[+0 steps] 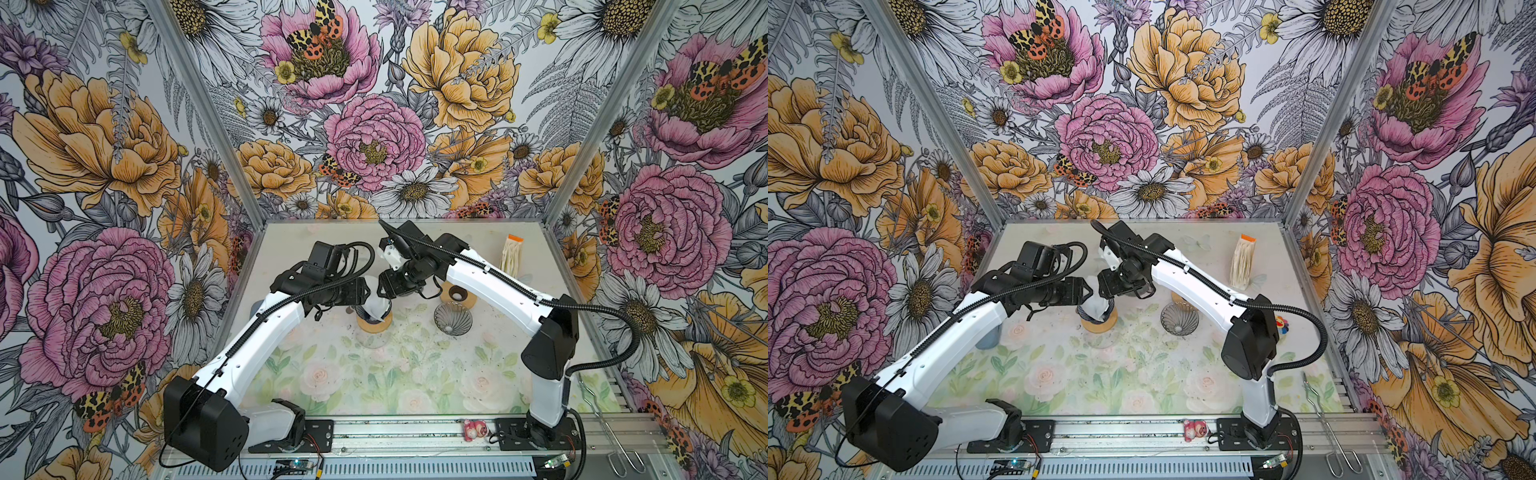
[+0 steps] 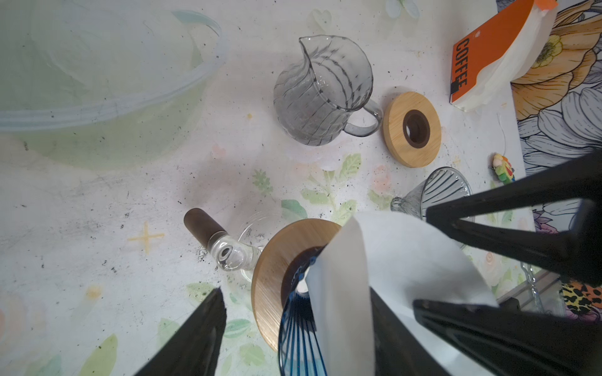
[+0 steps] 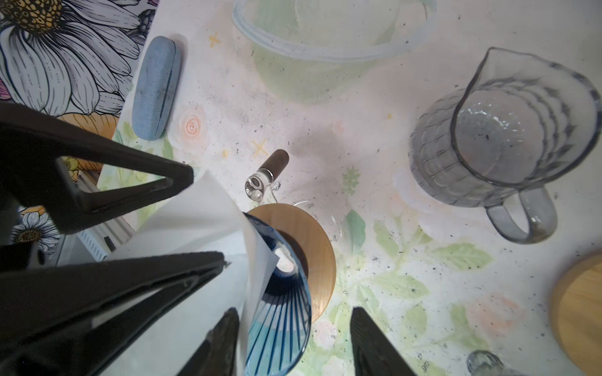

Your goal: Place the coffee filter in the dripper

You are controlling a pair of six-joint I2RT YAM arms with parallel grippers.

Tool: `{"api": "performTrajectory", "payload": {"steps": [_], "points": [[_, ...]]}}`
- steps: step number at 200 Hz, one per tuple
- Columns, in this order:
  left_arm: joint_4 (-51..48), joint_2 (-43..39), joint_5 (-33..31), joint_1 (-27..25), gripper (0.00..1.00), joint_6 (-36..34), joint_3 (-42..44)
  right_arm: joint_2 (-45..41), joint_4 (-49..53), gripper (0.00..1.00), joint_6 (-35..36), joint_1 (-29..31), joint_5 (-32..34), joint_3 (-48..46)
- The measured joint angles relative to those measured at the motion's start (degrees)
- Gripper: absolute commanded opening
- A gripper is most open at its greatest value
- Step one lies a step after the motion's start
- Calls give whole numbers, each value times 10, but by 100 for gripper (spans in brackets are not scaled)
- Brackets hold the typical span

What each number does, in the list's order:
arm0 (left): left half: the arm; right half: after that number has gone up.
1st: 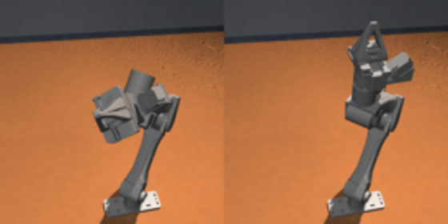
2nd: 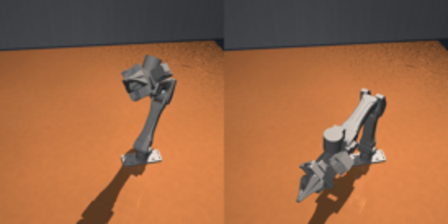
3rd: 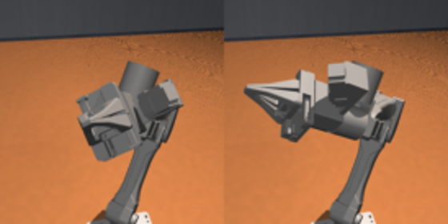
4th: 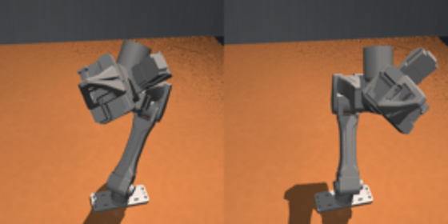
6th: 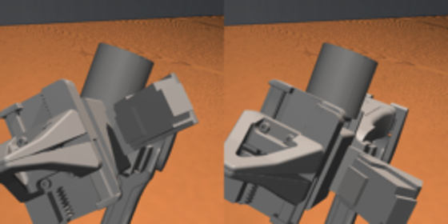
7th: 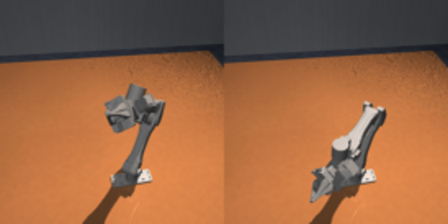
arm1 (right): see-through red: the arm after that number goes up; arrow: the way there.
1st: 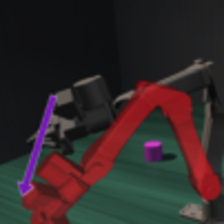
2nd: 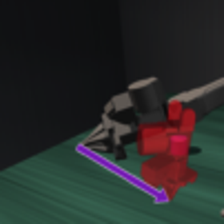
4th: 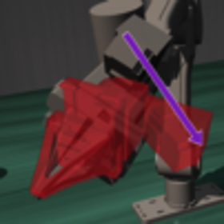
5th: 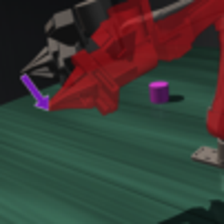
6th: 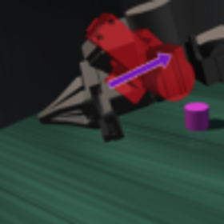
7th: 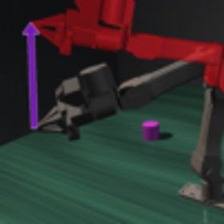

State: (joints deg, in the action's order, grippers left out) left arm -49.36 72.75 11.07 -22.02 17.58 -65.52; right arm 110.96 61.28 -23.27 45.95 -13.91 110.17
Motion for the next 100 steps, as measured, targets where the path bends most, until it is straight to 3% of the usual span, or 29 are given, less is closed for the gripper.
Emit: {"api": "performTrajectory", "payload": {"steps": [100], "points": [[1,0,4,5,64,0,24,22,17,57,7,14,41,1]]}}
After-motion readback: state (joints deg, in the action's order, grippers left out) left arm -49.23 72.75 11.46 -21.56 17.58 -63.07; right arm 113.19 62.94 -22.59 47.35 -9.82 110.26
